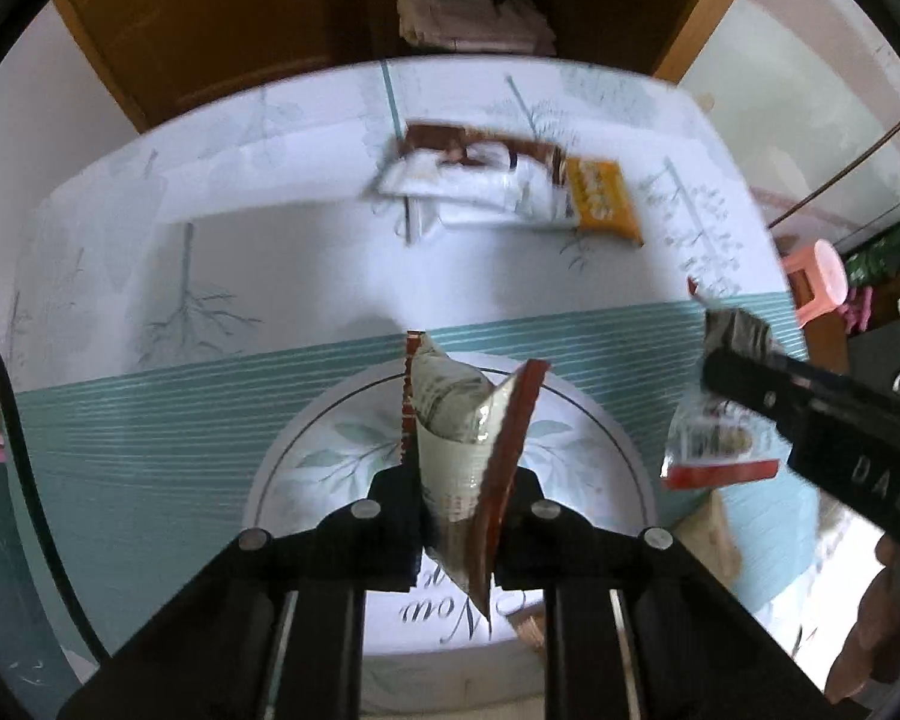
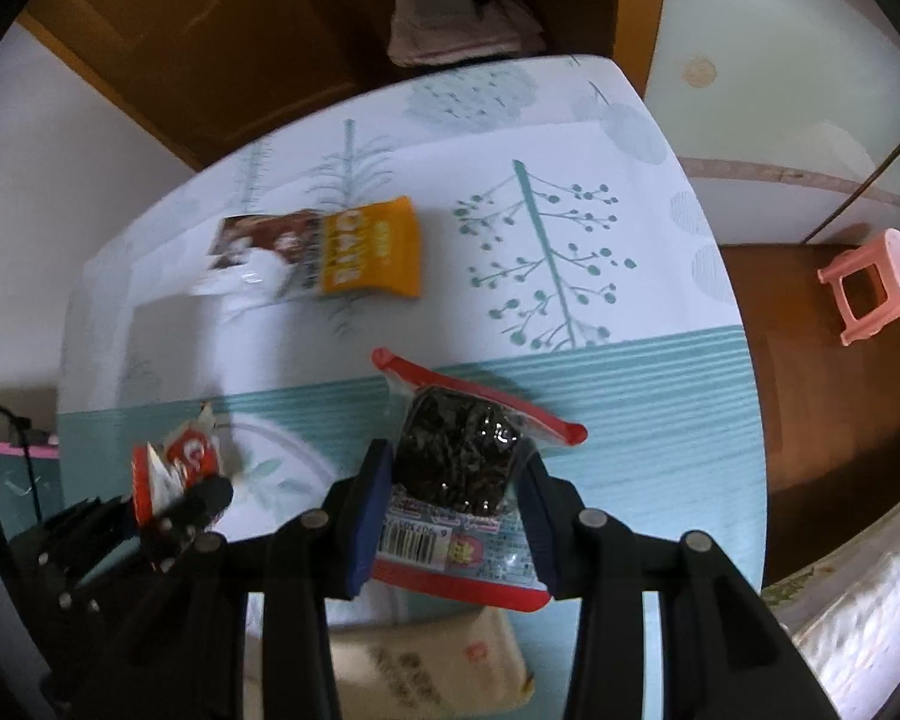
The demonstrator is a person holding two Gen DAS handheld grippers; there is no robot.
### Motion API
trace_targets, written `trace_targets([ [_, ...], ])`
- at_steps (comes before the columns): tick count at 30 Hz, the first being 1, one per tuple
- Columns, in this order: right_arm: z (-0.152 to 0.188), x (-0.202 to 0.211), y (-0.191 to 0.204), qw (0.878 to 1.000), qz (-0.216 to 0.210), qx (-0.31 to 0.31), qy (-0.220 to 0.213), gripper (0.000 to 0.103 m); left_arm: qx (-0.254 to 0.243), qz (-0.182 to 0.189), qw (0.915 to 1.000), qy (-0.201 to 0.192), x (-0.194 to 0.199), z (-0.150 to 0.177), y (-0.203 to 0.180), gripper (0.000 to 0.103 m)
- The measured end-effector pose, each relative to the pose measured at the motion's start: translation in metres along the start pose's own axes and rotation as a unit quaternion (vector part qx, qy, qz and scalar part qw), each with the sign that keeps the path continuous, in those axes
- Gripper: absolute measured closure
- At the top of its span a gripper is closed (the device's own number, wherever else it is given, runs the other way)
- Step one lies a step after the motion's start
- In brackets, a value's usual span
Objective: Organize snacks
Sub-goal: 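Carry both packs over the white tray and release them inside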
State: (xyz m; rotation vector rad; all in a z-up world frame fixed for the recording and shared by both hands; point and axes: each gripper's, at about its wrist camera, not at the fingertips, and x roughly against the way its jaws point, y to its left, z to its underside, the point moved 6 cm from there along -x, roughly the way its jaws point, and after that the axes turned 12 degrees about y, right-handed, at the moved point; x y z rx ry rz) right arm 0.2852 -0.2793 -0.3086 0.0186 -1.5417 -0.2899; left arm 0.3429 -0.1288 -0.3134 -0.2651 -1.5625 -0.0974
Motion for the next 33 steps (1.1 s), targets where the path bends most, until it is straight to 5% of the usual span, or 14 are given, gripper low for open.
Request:
trace_targets([
  [9, 0.038, 0.061, 0.028, 0.997, -0.056, 0.03, -0.048, 0.062, -0.012, 0.038, 0.9974, -0.061, 0.08, 0.034, 0.017, 0.09],
  [18, 0.112, 0.126, 0.061, 0.987, -0.098, 0.085, -0.094, 0.062, -0.023, 0.064, 0.9907, -0.118, 0.167, 0.128, 0.03, 0.09],
  [24, 0.179, 0.142, 0.076, 0.982, -0.118, 0.117, -0.089, 0.062, -0.014, 0.076, 0.9897, -0.121, 0.184, 0.19, 0.036, 0.09],
  [33, 0.241, 0.128, 0.09, 0.982, -0.106, 0.144, -0.067, 0.061, -0.023, 0.046, 0.9929, -0.107, 0.168, 0.249, 0.028, 0.09],
])
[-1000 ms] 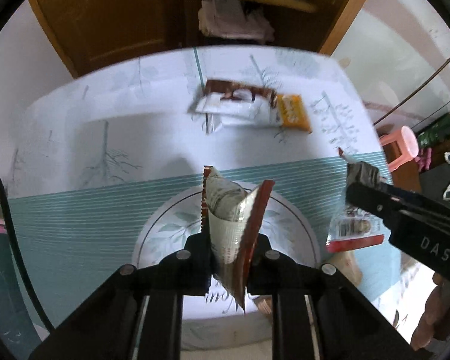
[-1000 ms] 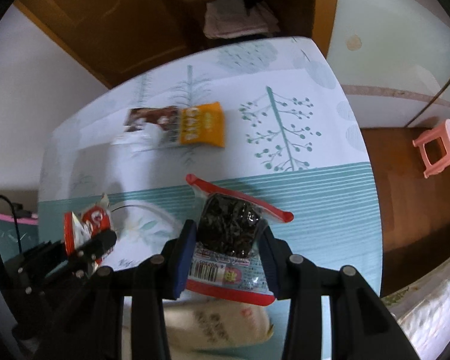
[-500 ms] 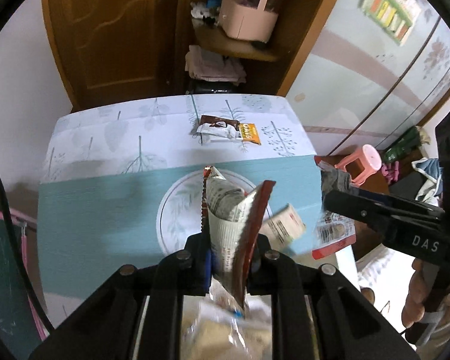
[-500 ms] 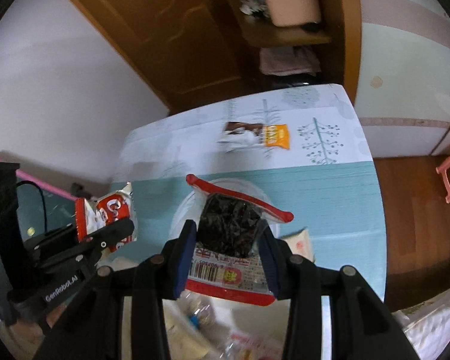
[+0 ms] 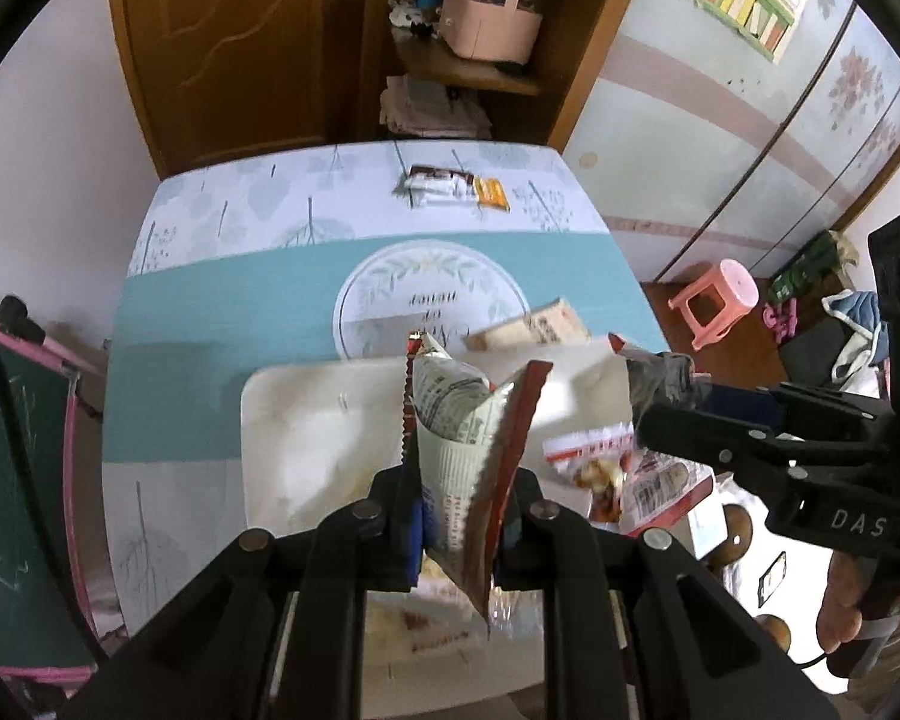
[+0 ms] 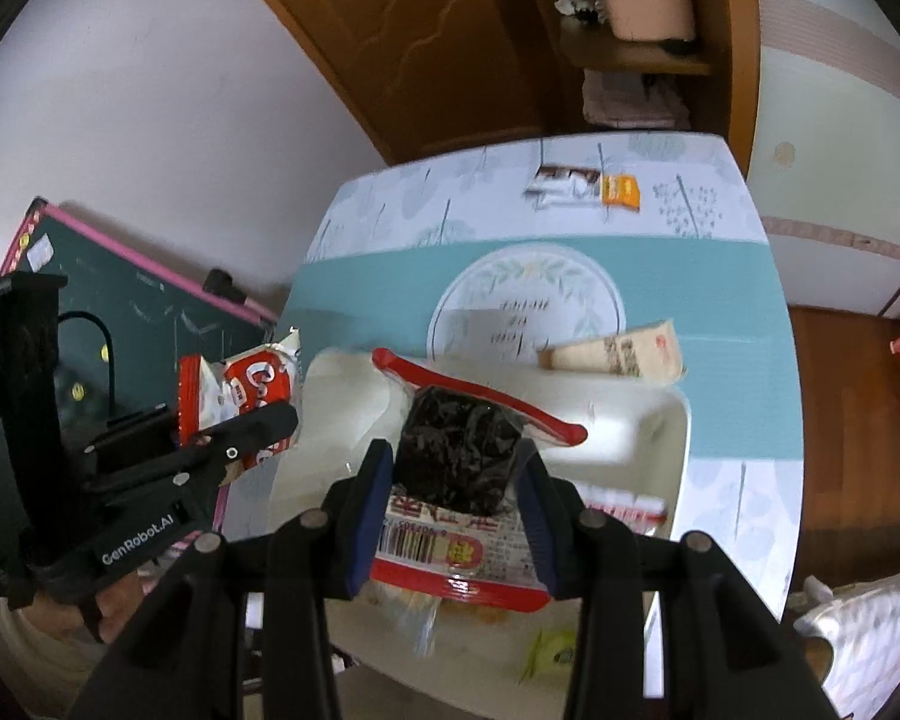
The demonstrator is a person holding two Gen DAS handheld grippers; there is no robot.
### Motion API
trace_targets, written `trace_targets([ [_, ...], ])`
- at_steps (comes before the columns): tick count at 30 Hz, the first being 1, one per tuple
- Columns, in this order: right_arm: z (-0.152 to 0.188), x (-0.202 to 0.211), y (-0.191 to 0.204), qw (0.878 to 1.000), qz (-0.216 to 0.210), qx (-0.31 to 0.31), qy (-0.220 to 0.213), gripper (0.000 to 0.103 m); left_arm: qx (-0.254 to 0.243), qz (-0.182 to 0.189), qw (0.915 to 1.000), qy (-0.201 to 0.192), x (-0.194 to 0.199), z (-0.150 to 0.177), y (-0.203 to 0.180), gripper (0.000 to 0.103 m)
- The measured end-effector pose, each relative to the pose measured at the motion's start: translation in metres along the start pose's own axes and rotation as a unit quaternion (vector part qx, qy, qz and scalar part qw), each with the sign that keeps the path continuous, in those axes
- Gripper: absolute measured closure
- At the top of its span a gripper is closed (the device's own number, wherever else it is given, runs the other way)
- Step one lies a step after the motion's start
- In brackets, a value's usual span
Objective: Organize snacks
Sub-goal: 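Carry both packs over the white tray and release them inside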
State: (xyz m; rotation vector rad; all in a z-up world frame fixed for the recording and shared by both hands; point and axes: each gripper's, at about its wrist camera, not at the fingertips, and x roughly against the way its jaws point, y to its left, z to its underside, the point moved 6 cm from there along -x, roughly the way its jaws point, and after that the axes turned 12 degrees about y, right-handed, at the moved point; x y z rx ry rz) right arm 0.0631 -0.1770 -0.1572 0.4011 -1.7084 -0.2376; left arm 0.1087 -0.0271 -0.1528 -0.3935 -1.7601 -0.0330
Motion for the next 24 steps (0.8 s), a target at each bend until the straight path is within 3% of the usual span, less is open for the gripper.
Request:
trace_targets([
  [7, 0.025, -0.013, 0.0, 1.0, 0.015, -0.003, 0.021, 0.061, 0.016, -0.009, 0.9997, 0.019, -0.011, 0.019, 0.005, 0.086],
  [9, 0.027, -0.012, 0.001, 1.0, 0.02, -0.005, 0.018, 0.061, 0.019, -0.01, 0.9996, 0.021, -0.012, 0.023, 0.004, 0.068],
  [11, 0.029, -0.01, 0.001, 0.999, 0.03, -0.007, 0.016, 0.06, 0.028, -0.015, 0.9993, 0.019, -0.011, 0.026, 0.006, 0.029],
  [12, 0.03, -0.009, 0.001, 0.999, 0.032, -0.009, 0.015, 0.059, 0.036, -0.018, 0.9991, 0.014, -0.009, 0.027, 0.008, 0.024],
  [24, 0.035, -0.001, -0.004, 0.999, 0.021, -0.023, 0.007, 0.056, 0.067, -0.006, 0.9976, 0.016, -0.005, 0.027, 0.013, 0.023],
])
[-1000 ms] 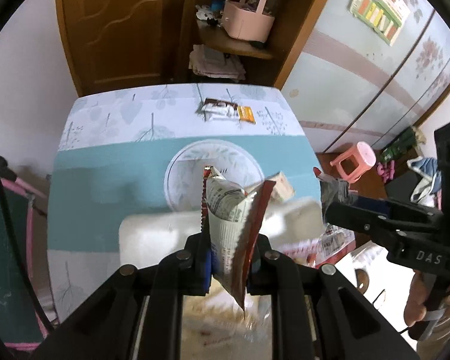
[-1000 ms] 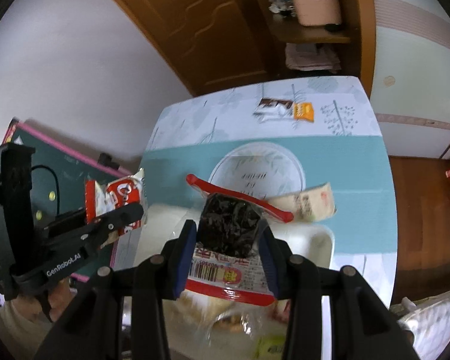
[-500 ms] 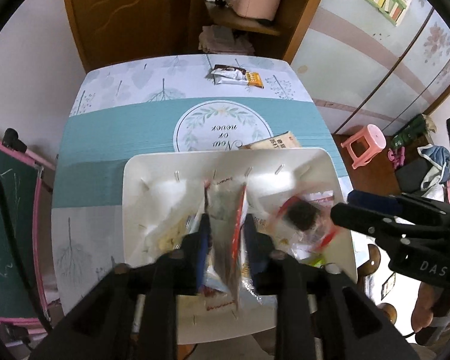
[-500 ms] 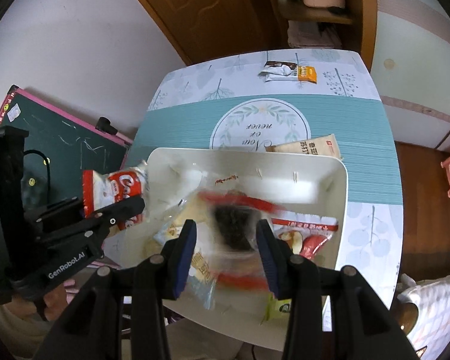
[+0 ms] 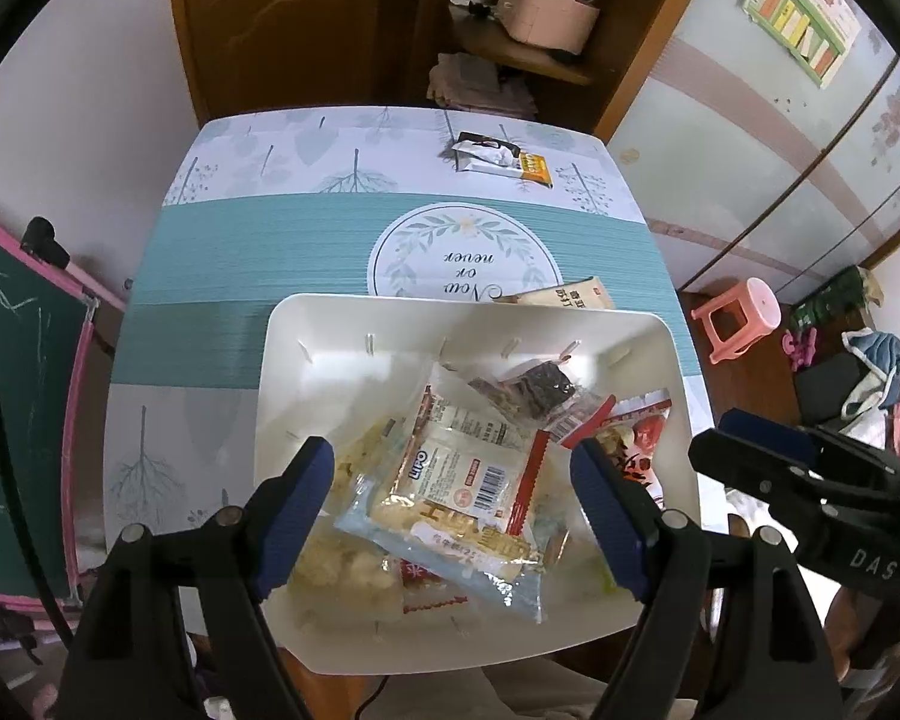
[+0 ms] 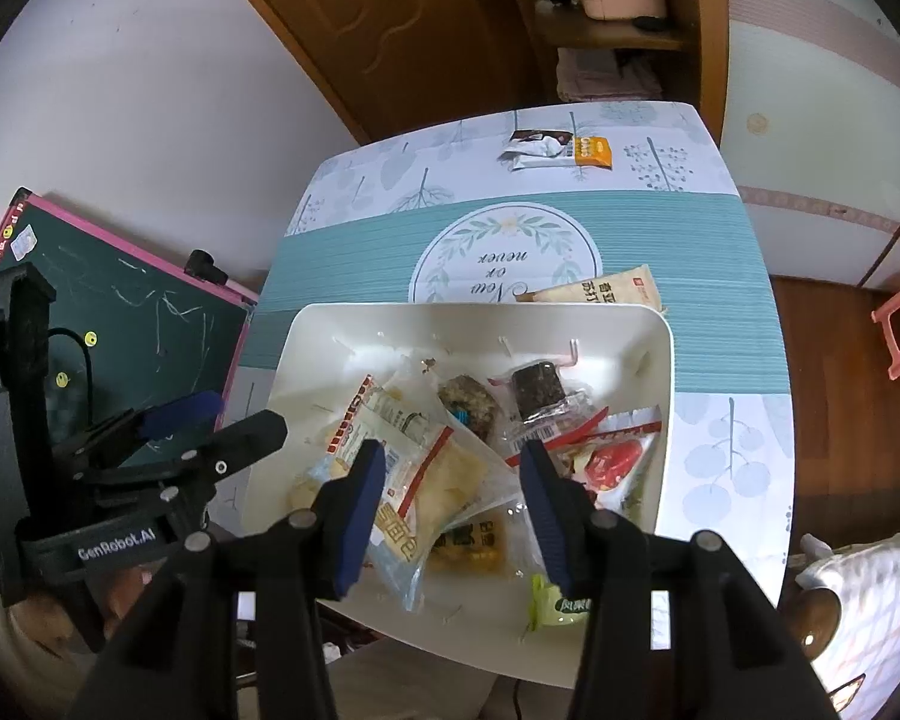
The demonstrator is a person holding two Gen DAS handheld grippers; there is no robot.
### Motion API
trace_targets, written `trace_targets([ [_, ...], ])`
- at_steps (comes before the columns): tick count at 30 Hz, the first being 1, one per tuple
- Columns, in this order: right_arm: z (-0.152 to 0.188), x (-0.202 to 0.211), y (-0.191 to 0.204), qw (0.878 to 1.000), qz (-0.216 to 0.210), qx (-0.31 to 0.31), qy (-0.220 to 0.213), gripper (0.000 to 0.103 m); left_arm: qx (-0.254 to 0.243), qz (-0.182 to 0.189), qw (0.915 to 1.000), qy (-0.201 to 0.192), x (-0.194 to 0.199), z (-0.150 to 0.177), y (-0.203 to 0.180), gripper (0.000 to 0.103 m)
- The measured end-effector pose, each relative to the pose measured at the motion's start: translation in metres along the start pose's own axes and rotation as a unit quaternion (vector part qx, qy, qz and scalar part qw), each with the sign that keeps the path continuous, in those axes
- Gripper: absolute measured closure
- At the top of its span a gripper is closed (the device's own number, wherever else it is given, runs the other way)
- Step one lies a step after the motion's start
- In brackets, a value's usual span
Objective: Organize snacks
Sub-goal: 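Carry both packs over the white tray and release them inside, then move both grippers toward the brown candy and yellow OATS bar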
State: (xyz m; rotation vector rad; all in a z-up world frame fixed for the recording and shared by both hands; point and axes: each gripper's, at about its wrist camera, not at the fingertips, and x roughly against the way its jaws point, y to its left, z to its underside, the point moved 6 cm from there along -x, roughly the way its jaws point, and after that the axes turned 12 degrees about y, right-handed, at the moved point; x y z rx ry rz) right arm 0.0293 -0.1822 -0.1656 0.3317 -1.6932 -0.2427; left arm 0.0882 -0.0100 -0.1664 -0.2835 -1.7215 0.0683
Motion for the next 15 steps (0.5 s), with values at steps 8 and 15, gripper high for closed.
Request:
trace_targets([
  [8, 0.004, 0.0, -0.009, 1.0, -0.005, -0.009, 0.004, 0.056, -0.012, -0.012, 0.9999, -0.004, 0.001, -0.002, -0.005, 0.023],
  [15, 0.006, -0.003, -0.023, 1.0, 0.0, -0.026, 0.008, 0.056, -0.005, -0.008, 0.9999, 0.008, -0.007, -0.001, -0.005, 0.023],
])
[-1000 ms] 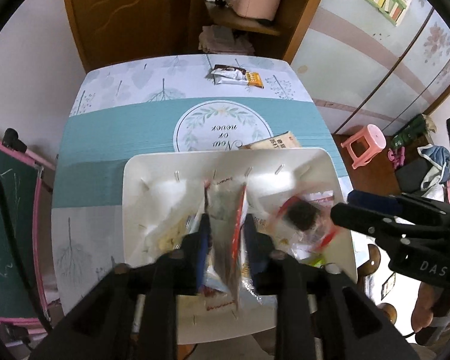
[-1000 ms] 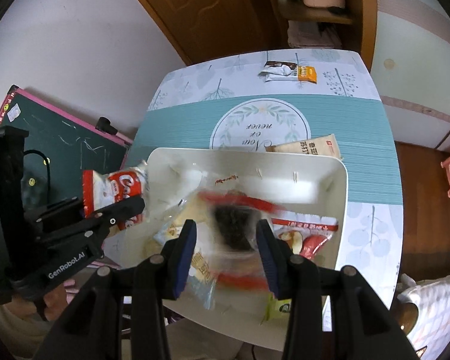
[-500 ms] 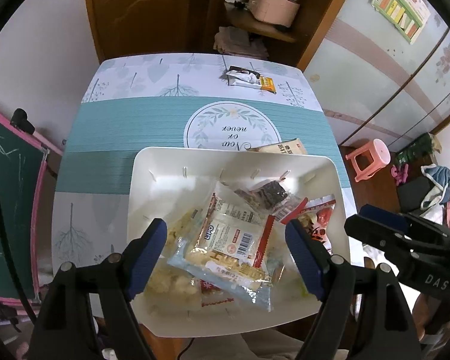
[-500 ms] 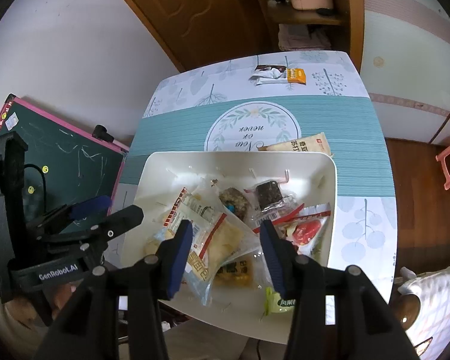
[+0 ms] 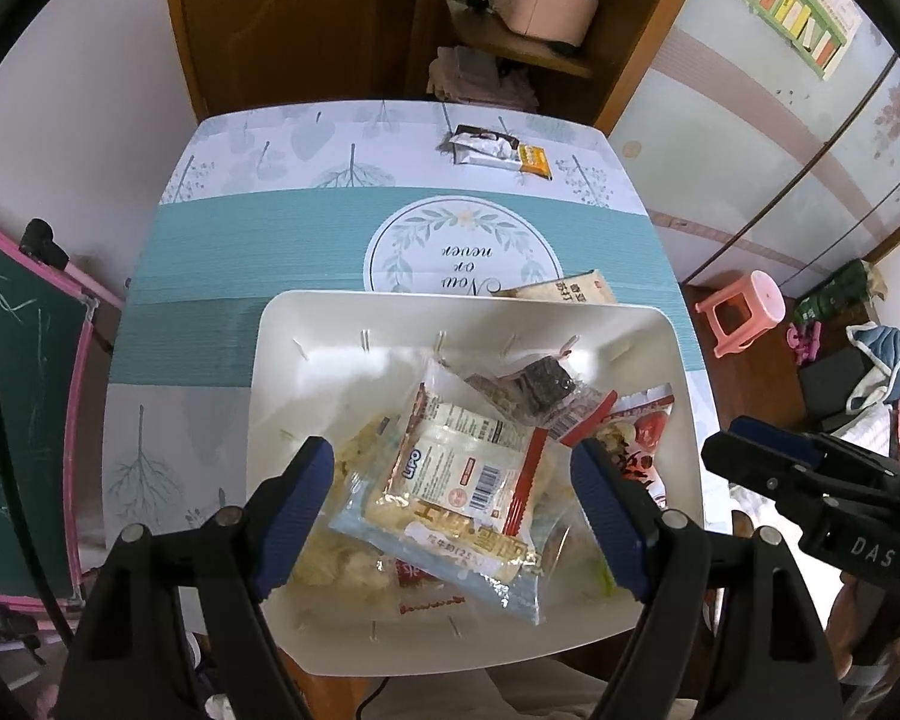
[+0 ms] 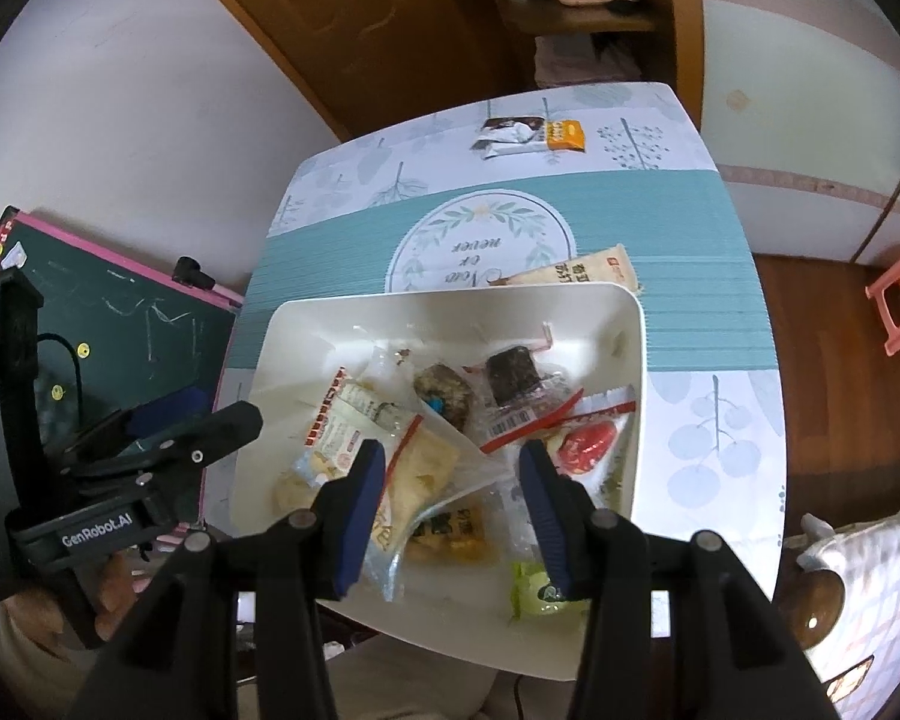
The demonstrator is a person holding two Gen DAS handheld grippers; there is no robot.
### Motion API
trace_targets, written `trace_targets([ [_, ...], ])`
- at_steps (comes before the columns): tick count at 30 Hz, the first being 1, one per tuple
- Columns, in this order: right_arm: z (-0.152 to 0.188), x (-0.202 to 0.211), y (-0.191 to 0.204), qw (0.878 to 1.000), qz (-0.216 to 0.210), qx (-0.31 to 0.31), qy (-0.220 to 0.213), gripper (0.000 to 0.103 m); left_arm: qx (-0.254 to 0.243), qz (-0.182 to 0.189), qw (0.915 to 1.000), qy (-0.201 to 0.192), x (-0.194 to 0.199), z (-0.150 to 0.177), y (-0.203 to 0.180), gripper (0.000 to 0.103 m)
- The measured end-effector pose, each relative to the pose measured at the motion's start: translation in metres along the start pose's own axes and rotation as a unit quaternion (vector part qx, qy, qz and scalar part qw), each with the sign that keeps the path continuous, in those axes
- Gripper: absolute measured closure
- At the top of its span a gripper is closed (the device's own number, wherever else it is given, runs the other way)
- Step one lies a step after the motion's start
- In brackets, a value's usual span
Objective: Organize snacks
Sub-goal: 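Move both grippers toward the brown candy and yellow OATS bar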
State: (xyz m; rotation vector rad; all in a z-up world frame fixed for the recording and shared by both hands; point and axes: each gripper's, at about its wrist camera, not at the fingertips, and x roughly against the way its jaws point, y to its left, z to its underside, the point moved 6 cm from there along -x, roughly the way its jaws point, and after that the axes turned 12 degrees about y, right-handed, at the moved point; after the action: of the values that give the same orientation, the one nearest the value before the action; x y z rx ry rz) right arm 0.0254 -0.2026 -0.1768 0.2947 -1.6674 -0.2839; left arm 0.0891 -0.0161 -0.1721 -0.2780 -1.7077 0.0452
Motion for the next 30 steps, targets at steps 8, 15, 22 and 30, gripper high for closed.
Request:
trace_targets([
  [8, 0.0, -0.003, -0.005, 1.0, 0.004, -0.01, 0.002, 0.056, -0.009, 0.002, 0.9999, 0.011, -0.006, -0.001, -0.003, 0.023],
  [15, -0.004, -0.004, -0.002, 1.0, 0.006, -0.009, 0.003, 0.056, -0.014, -0.001, 0.9998, 0.012, -0.005, -0.006, 0.001, 0.023],
  [22, -0.024, -0.004, 0.003, 1.0, 0.012, -0.008, 0.001, 0.056, -0.045, -0.027, 0.9986, -0.007, 0.014, -0.029, 0.007, 0.023],
  [30, -0.069, 0.006, 0.004, 0.999, 0.033, 0.003, -0.01, 0.056, -0.103, -0.079, 0.9905, -0.046, 0.04, -0.084, 0.01, 0.023],
])
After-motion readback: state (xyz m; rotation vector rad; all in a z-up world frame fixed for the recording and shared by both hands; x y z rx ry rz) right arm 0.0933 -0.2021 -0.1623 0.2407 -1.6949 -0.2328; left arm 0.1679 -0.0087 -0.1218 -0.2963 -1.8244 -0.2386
